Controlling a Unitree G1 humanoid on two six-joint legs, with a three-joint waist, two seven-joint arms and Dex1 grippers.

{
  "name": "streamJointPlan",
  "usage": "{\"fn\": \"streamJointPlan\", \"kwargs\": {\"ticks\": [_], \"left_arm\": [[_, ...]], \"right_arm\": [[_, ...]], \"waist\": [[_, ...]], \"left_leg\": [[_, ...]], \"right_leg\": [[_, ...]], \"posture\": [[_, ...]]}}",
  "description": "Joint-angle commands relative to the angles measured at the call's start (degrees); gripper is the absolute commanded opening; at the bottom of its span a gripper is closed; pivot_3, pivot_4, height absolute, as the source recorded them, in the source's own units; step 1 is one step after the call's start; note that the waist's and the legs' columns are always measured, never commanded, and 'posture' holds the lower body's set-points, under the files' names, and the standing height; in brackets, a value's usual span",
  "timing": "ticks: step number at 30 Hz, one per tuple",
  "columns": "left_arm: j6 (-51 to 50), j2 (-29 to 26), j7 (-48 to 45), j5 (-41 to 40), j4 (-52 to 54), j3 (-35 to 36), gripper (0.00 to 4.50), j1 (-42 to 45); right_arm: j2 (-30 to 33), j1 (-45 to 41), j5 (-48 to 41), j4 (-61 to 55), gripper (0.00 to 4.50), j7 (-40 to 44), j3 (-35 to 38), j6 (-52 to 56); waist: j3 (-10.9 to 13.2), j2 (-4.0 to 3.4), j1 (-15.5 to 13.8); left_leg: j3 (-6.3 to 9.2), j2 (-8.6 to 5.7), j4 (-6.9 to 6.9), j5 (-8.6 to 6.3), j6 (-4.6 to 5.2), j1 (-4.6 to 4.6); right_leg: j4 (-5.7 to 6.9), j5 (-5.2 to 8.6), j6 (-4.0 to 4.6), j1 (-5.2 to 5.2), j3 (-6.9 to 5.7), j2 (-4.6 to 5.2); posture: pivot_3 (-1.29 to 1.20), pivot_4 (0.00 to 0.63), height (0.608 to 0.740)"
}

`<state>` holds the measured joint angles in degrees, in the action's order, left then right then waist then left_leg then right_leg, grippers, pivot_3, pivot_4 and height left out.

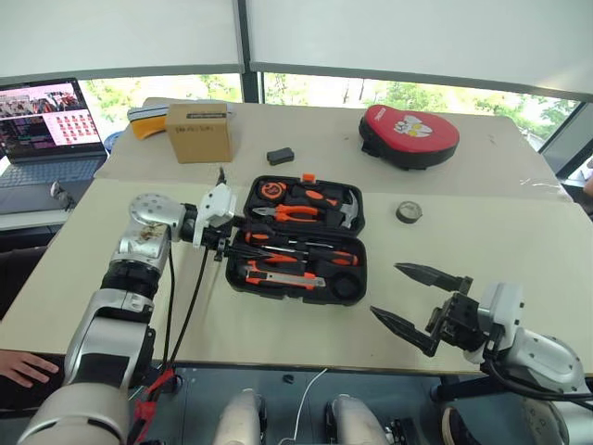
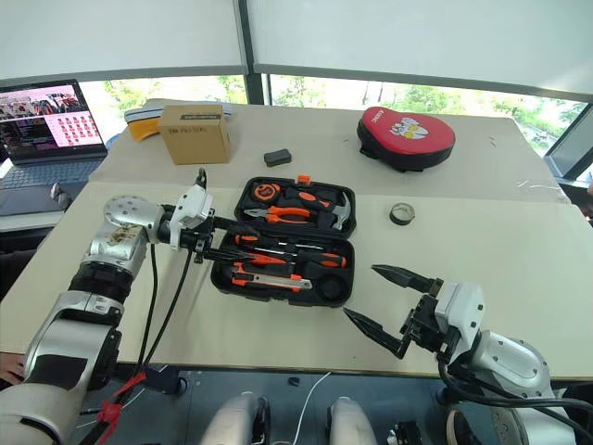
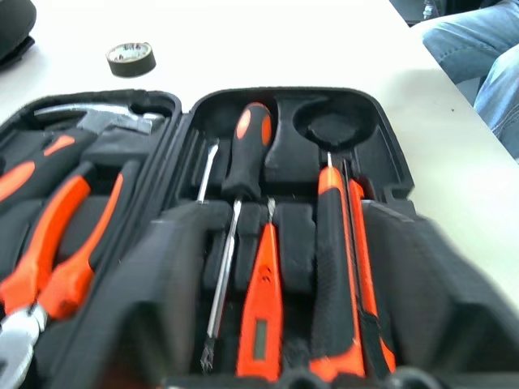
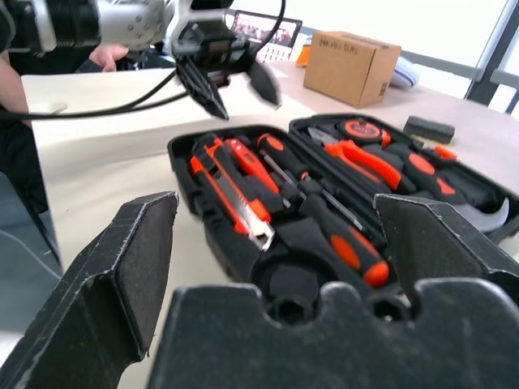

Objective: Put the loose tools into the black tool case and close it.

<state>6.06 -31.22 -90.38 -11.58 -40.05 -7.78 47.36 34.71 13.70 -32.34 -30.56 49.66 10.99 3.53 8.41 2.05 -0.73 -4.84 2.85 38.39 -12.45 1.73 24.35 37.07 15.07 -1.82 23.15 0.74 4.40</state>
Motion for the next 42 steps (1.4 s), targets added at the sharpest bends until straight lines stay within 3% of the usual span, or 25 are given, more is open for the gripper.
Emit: {"fn": "streamJointPlan", "kwargs": {"ticks": [1, 4, 10, 21, 24, 33, 42], "left_arm": [[2.78, 0.83, 0.96, 1.48, 2.72, -1.22, 1.06, -1.61], [3.83, 3.13, 4.43, 3.23, 2.21, -2.05, 0.10, -2.44], [5.85, 5.30, 2.96, 1.69, 3.77, -1.98, 0.10, -3.71], [9.68, 5.04, 3.98, 6.28, 3.17, -5.13, 0.10, -5.15], [6.72, 4.80, 8.44, 10.60, 1.46, -7.18, 0.10, -5.79], [4.03, 5.35, 12.07, 13.73, 1.30, -10.67, 0.10, -8.01], [4.64, 5.57, 12.91, 11.65, -1.61, -8.62, 0.10, -8.26]], "right_arm": [[0.32, 1.69, -0.95, -1.93, 4.50, 0.42, 1.92, -0.35], [1.33, 2.31, -1.34, -1.29, 4.50, 1.40, 3.29, -0.38], [1.43, 2.47, -1.36, -0.93, 4.50, 1.64, 3.83, -0.17], [0.62, 3.81, -0.98, -1.55, 4.50, 1.01, 3.80, -0.66], [0.48, 4.03, -0.95, -1.63, 4.50, 0.67, 3.99, -0.70], [-0.15, 3.93, -0.43, -1.38, 4.50, -0.68, 3.43, -0.66], [-1.36, 4.17, 0.01, -0.58, 4.50, -2.70, 4.01, -0.29]], "waist": [[0.00, 0.00, -0.04], [0.00, 0.00, -0.14], [0.00, 0.00, 0.19], [0.00, 0.00, -0.01], [-0.05, -0.03, -0.03], [-0.43, -0.20, -0.06], [-0.92, -0.44, -0.29]], "left_leg": [[0.00, 0.00, 0.00, 0.00, 0.00, 0.00], [-0.01, -0.01, 0.03, 0.00, 0.00, 0.01], [0.00, 0.02, 0.11, -0.01, 0.01, 0.01], [0.01, 0.00, 0.13, -0.01, 0.02, 0.00], [0.00, 0.00, 0.13, -0.01, 0.02, -0.04], [0.01, 0.02, 0.12, -0.04, 0.04, -0.80], [0.01, 0.01, 0.11, -0.07, 0.08, -0.97]], "right_leg": [[0.00, 0.00, 0.00, 0.00, 0.00, 0.00], [0.01, 0.00, 0.00, -0.01, -0.01, 0.02], [0.04, -0.02, -0.02, -0.01, 0.00, -0.03], [0.04, -0.02, -0.02, -0.04, 0.01, -0.01], [0.03, -0.02, -0.02, -0.10, 0.00, 0.00], [-0.04, 0.00, -0.02, -0.89, -0.02, 0.03], [-0.07, 0.01, -0.01, -1.02, 0.04, 0.06]], "posture": [[0.00, 0.150, 0.740], [0.00, 0.150, 0.740], [0.00, 0.150, 0.740], [0.00, 0.150, 0.740], [0.00, 0.150, 0.740], [0.00, 0.150, 0.740], [0.00, 0.150, 0.740]]}}
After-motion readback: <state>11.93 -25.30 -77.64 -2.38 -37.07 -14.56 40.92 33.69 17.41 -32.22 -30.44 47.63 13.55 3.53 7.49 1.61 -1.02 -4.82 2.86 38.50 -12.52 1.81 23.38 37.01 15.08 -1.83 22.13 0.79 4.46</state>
